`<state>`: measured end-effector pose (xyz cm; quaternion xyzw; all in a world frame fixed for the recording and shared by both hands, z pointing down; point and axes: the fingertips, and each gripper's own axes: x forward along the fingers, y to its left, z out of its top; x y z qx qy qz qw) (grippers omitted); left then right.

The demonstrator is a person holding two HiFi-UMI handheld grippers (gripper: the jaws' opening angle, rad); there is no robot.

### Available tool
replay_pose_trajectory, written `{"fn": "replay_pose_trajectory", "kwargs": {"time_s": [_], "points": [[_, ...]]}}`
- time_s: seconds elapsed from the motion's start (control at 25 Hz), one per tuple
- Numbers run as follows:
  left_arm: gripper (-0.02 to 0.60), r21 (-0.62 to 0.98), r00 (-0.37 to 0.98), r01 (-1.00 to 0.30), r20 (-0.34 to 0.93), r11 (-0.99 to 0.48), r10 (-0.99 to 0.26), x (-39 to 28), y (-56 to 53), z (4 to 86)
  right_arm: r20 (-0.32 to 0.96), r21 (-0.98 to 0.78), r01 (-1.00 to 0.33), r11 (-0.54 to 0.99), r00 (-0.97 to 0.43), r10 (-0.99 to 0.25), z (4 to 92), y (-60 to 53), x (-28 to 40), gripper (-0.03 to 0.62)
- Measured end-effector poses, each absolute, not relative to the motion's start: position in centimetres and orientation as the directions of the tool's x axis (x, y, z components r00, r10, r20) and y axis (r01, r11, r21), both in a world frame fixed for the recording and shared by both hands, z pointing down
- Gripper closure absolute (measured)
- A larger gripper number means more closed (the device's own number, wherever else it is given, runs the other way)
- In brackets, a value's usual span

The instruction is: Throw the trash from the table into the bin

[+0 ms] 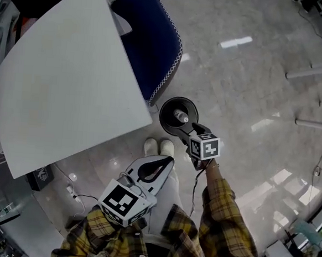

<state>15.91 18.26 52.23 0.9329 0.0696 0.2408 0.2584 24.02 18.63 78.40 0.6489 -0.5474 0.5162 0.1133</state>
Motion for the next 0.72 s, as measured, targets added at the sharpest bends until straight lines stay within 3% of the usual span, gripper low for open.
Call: {"fn": "replay_pose_trajectory", "kwargs": {"time_s": [0.36,0.72], "points": [[0.574,0.480,0.944,-0.042,0.306,-0.877,0.122,16.1,16.6,39.6,0.718,-0.359,-0.872,-0.333,-0.030,-0.695,60.9,18.8,25.2,0.561],[0.574,0.393,0.962,-0.207,0.247,-0.896,-0.114,11.9,11.7,31.6,0.525,-0.266,-0.964,-0.028,-0.120,-0.843,44.1,12.7,19.9,0.595]]}}
